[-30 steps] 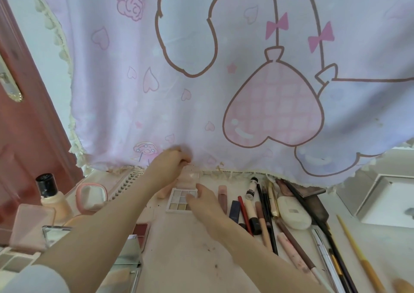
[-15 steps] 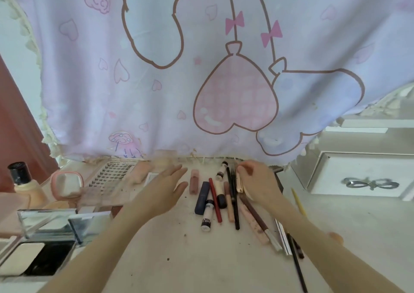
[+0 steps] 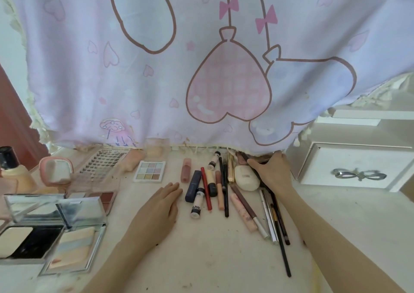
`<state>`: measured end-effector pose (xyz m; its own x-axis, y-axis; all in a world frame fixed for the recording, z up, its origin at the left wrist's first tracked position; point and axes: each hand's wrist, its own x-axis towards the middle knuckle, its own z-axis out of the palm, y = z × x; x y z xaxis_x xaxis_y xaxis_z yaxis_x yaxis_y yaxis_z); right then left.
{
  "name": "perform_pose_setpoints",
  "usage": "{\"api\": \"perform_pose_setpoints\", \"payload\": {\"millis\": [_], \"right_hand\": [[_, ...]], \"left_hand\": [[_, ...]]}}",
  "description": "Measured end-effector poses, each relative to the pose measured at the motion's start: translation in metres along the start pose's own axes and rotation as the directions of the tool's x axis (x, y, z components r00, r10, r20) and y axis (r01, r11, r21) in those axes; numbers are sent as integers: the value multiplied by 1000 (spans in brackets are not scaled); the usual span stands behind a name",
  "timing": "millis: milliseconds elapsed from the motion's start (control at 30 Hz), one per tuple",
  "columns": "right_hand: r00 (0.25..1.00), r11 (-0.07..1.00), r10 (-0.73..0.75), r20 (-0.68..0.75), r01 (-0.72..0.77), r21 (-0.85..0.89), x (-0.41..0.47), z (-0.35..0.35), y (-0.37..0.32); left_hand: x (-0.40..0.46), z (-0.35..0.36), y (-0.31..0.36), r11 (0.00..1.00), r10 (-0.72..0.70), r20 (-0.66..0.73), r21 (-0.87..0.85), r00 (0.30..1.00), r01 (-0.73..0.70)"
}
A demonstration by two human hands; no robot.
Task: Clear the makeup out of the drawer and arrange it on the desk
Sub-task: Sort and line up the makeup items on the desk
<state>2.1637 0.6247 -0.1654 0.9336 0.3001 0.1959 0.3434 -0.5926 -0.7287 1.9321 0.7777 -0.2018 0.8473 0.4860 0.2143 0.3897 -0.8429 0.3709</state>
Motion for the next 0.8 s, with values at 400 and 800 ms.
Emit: {"api": "perform_pose_setpoints", "payload": {"millis": [400,800], "right_hand": [[989,993,-119,-89,119,-9,-47,-35,15],[947,896,-251,201,148,420,-108,-42,-27]], "left_hand": [[-2,1,-2,999,-19,-15,-49,1000,18],[1,-28,35,836,-46,-242,-540,969,-95]]}}
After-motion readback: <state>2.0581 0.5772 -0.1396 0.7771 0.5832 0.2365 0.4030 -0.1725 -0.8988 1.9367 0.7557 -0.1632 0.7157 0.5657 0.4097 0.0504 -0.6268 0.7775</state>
